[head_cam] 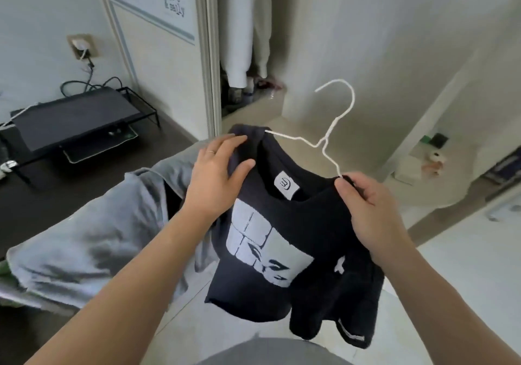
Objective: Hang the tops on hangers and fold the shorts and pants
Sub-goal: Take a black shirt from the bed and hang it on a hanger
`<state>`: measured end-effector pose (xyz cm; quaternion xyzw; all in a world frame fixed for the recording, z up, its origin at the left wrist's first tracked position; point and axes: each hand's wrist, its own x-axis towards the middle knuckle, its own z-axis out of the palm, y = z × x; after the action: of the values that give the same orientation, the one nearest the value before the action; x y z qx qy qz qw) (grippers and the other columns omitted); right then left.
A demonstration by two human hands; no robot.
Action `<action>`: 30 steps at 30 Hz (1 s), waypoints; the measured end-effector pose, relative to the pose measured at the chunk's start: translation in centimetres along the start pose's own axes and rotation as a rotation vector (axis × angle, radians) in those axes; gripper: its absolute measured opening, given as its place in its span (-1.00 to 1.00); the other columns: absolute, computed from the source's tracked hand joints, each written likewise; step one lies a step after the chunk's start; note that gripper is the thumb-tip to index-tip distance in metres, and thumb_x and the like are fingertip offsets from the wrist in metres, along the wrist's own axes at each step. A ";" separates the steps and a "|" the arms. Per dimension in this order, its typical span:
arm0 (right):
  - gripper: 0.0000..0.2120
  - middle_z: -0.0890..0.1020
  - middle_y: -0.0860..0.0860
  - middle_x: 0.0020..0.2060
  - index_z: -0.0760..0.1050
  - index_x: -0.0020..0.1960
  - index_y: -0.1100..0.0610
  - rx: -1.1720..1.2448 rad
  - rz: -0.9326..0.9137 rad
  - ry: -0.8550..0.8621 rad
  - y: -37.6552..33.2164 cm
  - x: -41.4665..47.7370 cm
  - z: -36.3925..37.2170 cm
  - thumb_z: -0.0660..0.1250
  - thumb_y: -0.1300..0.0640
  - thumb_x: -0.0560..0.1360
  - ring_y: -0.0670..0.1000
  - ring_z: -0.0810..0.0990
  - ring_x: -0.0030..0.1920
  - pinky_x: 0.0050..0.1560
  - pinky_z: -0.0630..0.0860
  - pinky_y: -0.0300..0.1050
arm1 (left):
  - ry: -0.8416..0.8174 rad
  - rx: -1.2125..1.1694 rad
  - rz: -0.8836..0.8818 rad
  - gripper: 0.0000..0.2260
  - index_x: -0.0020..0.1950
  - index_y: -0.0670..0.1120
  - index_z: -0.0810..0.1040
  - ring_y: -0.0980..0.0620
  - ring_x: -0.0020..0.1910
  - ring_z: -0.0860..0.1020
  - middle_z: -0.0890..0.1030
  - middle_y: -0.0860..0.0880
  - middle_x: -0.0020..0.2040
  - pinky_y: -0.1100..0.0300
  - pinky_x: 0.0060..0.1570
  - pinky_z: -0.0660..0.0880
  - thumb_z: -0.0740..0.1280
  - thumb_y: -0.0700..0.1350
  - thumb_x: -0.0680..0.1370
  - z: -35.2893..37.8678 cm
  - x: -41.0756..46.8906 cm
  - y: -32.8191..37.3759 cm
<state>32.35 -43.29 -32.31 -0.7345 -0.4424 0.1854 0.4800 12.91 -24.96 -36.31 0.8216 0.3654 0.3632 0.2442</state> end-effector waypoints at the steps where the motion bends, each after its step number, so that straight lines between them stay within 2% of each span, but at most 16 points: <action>1: -0.74 0.55 0.09 -0.33 0.54 -0.18 0.09 0.037 0.037 0.045 -0.2 0.9 -0.3 0.25 0.04 0.65 0.02 0.52 -0.31 -0.21 0.42 -0.08 | -0.050 -0.046 -0.014 -0.61 0.42 0.04 0.47 -0.05 0.38 0.40 0.48 0.03 0.39 0.04 0.39 0.33 0.33 0.06 0.61 0.9 0.7 0.2; 4: -0.80 0.60 0.09 -0.26 0.59 -0.11 0.00 0.137 0.096 0.164 -1.0 3.3 -0.4 0.25 0.02 0.63 -0.04 0.55 -0.24 -0.16 0.49 -0.05 | -0.228 -0.170 -0.051 -0.69 0.35 0.17 0.49 0.13 0.34 0.43 0.51 0.18 0.31 0.17 0.32 0.36 0.30 0.12 0.61 3.4 2.4 0.5; 6: -0.81 0.62 0.12 -0.19 0.59 -0.10 -0.01 0.169 0.106 0.223 -1.4 5.1 0.1 0.25 0.01 0.62 -0.02 0.57 -0.20 -0.11 0.52 -0.01 | -0.336 -0.267 -0.053 -0.81 0.22 0.24 0.53 0.23 0.24 0.50 0.55 0.25 0.21 0.12 0.29 0.46 0.31 0.11 0.61 4.5 3.5 0.7; 8: -0.80 0.60 0.10 -0.21 0.56 -0.13 -0.02 0.163 0.111 0.282 -1.7 7.3 1.1 0.24 -0.02 0.61 -0.03 0.54 -0.21 -0.11 0.50 -0.01 | -0.437 -0.343 -0.040 -0.86 0.16 0.22 0.56 0.27 0.17 0.55 0.60 0.27 0.13 0.10 0.26 0.50 0.32 0.10 0.61 5.2 4.9 0.7; 11: -0.80 0.53 0.04 -0.27 0.51 -0.13 0.00 0.154 0.121 0.379 -2.2 10.9 2.9 0.21 -0.06 0.57 -0.07 0.49 -0.25 -0.17 0.47 -0.04 | -0.569 -0.405 0.011 -0.81 0.19 0.15 0.59 0.28 0.11 0.57 0.63 0.25 0.07 0.11 0.19 0.54 0.32 0.12 0.60 5.2 7.5 0.4; 14: -0.80 0.48 -0.10 -0.30 0.47 -0.13 0.04 0.165 0.082 0.473 -3.3 15.2 5.0 0.21 -0.03 0.60 -0.14 0.44 -0.27 -0.22 0.43 -0.16 | -0.637 -0.435 0.082 -0.78 0.18 0.10 0.58 0.24 0.11 0.58 0.64 0.21 0.05 0.12 0.15 0.55 0.33 0.12 0.58 4.3 10.3 -0.8; 18: -0.81 0.48 -0.16 -0.31 0.45 -0.12 0.03 0.125 0.047 0.570 -5.6 21.3 6.9 0.21 0.04 0.65 -0.24 0.42 -0.35 -0.31 0.39 -0.38 | -0.651 -0.456 0.172 -0.73 0.16 0.16 0.53 0.23 0.15 0.55 0.60 0.25 0.08 0.38 0.14 0.43 0.36 0.20 0.51 2.8 14.1 -2.8; 21: -0.79 0.47 -0.17 -0.36 0.43 -0.14 0.04 0.131 0.036 0.615 -8.1 25.6 7.7 0.20 0.04 0.66 -0.28 0.42 -0.45 -0.39 0.36 -0.40 | -0.643 -0.482 0.181 -0.62 0.18 0.19 0.47 0.24 0.16 0.51 0.56 0.24 0.13 0.50 0.08 0.36 0.41 0.25 0.42 1.9 16.9 -3.2; 23: -0.74 0.46 -0.21 -0.46 0.36 -0.21 0.04 0.152 0.030 0.640 -10.0 28.2 8.0 0.19 0.06 0.66 -0.26 0.41 -0.51 -0.43 0.36 -0.35 | -0.618 -0.449 0.197 -0.47 0.25 0.17 0.41 0.24 0.17 0.49 0.52 0.24 0.18 0.39 0.15 0.40 0.40 0.32 0.36 1.6 18.9 -2.8; 25: -0.67 0.39 -0.22 -0.55 0.26 -0.28 0.04 0.217 0.001 0.657 -12.0 30.8 7.8 0.19 0.11 0.65 -0.17 0.37 -0.53 -0.45 0.34 -0.29 | -0.564 -0.349 0.223 -0.33 0.36 0.17 0.30 0.14 0.23 0.48 0.50 0.19 0.24 0.05 0.26 0.45 0.40 0.33 0.33 1.5 21.0 -2.2; 26: -0.66 0.36 -0.17 -0.54 0.24 -0.30 0.05 0.248 -0.010 0.664 -13.1 32.2 7.5 0.19 0.11 0.64 -0.09 0.37 -0.49 -0.42 0.36 -0.24 | -0.532 -0.301 0.235 -0.27 0.41 0.17 0.23 0.07 0.25 0.47 0.48 0.16 0.27 -0.05 0.27 0.44 0.41 0.33 0.33 1.4 22.1 -1.8; 28: -0.66 0.35 -0.13 -0.53 0.24 -0.30 0.07 0.276 -0.019 0.682 -15.3 34.9 6.7 0.19 0.10 0.63 -0.03 0.38 -0.46 -0.40 0.41 -0.18 | -0.459 -0.236 0.287 -0.23 0.47 0.15 0.14 -0.01 0.27 0.45 0.46 0.12 0.31 -0.10 0.28 0.42 0.42 0.28 0.37 1.6 24.2 -0.8; 30: -0.67 0.35 -0.14 -0.55 0.23 -0.29 0.08 0.296 -0.063 0.688 -17.4 37.4 5.6 0.18 0.12 0.64 -0.04 0.39 -0.50 -0.44 0.41 -0.21 | -0.377 -0.190 0.357 -0.31 0.48 0.09 0.13 -0.05 0.24 0.46 0.45 0.08 0.30 -0.07 0.25 0.41 0.40 0.12 0.46 1.8 26.6 0.1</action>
<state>40.40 -6.77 -14.08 -0.6625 -0.2460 -0.0254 0.7071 26.85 -4.58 -26.18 0.8994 0.1273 0.2740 0.3158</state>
